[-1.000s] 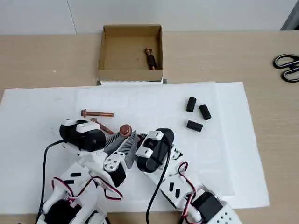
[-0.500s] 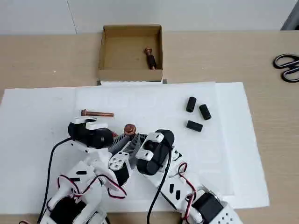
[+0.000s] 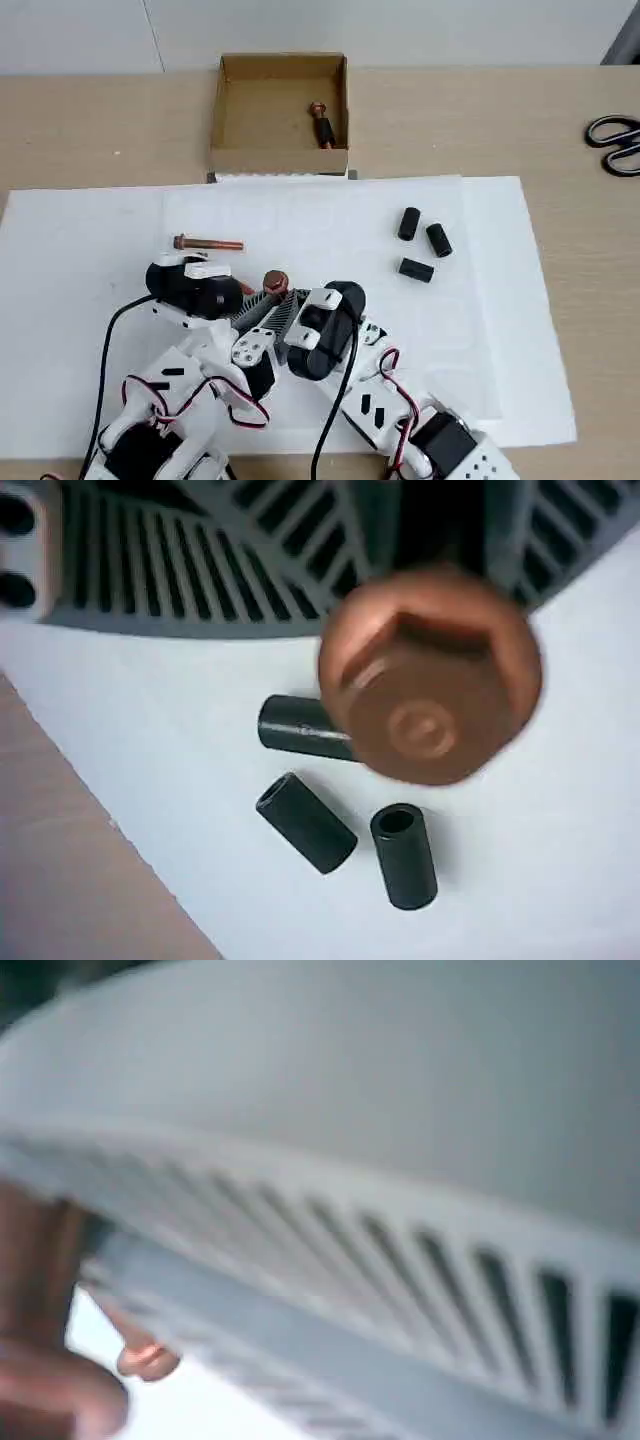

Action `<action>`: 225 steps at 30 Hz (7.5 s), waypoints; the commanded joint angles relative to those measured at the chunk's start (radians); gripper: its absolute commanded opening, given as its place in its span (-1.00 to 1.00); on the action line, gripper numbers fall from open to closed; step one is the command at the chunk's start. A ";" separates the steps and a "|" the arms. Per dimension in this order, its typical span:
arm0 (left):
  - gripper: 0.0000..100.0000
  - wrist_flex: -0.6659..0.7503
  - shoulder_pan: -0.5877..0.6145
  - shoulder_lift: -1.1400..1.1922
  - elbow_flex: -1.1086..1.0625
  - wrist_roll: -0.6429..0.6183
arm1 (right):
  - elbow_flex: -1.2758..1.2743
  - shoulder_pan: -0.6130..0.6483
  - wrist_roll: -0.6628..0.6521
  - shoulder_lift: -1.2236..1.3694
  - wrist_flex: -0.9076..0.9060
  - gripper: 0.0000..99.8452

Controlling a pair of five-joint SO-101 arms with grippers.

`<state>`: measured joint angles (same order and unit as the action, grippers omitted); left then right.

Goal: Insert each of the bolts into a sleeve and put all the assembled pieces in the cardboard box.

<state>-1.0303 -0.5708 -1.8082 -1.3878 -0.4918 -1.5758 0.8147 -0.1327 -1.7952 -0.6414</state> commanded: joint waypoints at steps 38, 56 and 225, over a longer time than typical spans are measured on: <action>-0.99 -0.023 0.123 -0.003 0.206 0.147 | 0.018 0.005 -0.005 -0.018 0.028 -1.00; -0.99 -0.021 0.603 -0.003 0.013 0.153 | 0.034 -0.427 0.146 -0.007 -0.079 -1.00; -0.99 -0.026 0.658 -0.005 -0.031 0.219 | 2.064 -0.673 0.446 2.407 -0.792 -0.69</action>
<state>-1.0533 0.0813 -1.8036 -1.4630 -0.2831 0.4818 0.1519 0.3107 0.6183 -1.4500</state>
